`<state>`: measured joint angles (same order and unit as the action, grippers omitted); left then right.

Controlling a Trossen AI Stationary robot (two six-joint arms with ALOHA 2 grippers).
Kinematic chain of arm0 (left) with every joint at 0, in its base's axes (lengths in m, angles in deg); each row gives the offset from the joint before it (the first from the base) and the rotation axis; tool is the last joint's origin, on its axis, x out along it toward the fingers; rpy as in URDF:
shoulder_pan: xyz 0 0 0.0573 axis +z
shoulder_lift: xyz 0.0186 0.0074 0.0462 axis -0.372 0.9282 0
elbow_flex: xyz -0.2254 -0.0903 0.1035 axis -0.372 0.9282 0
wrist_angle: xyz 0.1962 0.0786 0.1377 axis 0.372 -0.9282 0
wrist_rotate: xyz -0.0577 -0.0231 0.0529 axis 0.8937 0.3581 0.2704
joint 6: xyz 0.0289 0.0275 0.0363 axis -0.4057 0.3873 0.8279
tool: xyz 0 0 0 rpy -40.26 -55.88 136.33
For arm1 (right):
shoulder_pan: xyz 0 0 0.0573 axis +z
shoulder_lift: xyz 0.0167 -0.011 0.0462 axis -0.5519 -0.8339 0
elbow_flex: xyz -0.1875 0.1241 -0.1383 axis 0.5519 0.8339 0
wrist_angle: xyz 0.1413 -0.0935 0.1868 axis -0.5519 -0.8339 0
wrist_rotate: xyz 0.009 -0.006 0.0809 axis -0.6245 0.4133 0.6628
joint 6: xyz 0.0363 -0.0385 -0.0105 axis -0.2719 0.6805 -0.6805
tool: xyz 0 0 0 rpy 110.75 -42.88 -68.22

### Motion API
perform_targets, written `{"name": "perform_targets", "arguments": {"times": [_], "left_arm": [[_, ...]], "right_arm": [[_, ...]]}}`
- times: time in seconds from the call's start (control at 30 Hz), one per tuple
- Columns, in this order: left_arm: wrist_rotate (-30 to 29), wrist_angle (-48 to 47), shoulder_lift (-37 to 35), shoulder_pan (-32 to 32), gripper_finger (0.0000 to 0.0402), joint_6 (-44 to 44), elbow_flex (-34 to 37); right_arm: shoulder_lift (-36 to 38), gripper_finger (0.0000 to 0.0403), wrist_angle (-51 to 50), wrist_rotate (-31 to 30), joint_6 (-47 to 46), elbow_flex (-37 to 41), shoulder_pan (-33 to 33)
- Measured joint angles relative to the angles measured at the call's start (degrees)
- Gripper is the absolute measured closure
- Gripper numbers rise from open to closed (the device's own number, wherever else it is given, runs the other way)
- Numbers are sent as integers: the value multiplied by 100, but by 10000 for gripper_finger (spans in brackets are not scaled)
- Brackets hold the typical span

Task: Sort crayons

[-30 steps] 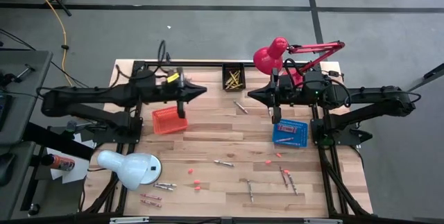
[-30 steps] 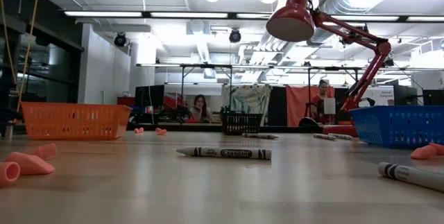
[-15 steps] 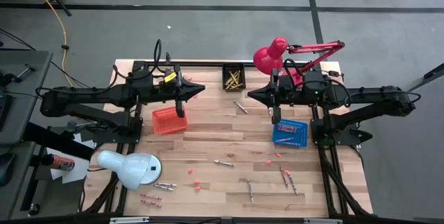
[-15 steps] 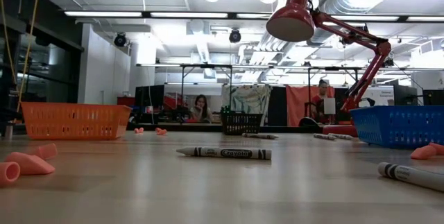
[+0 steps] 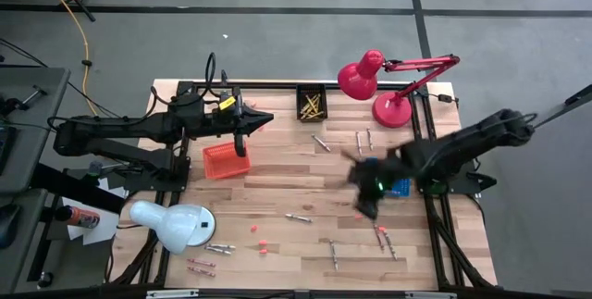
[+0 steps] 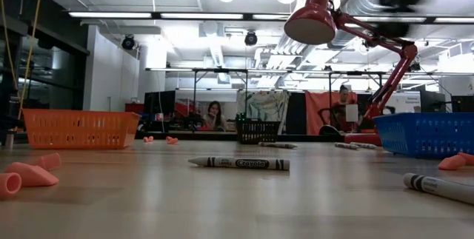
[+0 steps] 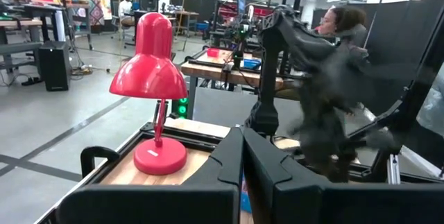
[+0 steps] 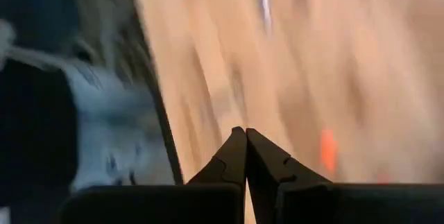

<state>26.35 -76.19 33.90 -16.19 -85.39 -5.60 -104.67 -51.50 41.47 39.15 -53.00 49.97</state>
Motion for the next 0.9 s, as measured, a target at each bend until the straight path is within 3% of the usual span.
{"name": "perform_targets", "arguments": {"times": [0.13,0.27,0.47,0.6,0.9], "left_arm": [[0,-2,0,0,401,0,0],[0,-2,0,0,401,0,0],[0,-4,0,0,401,2,0],[0,-7,0,0,401,0,0],[0,-8,0,0,401,0,0]], "right_arm": [[-453,402,-914,-52,-1770,1,999],[-918,402,-1000,-442,-3623,2,1839],[-1521,387,-677,-481,-5164,2,2333],[-1870,337,-700,-484,-5725,2,2385],[-2306,212,-396,-680,-5689,2,2302]]}}
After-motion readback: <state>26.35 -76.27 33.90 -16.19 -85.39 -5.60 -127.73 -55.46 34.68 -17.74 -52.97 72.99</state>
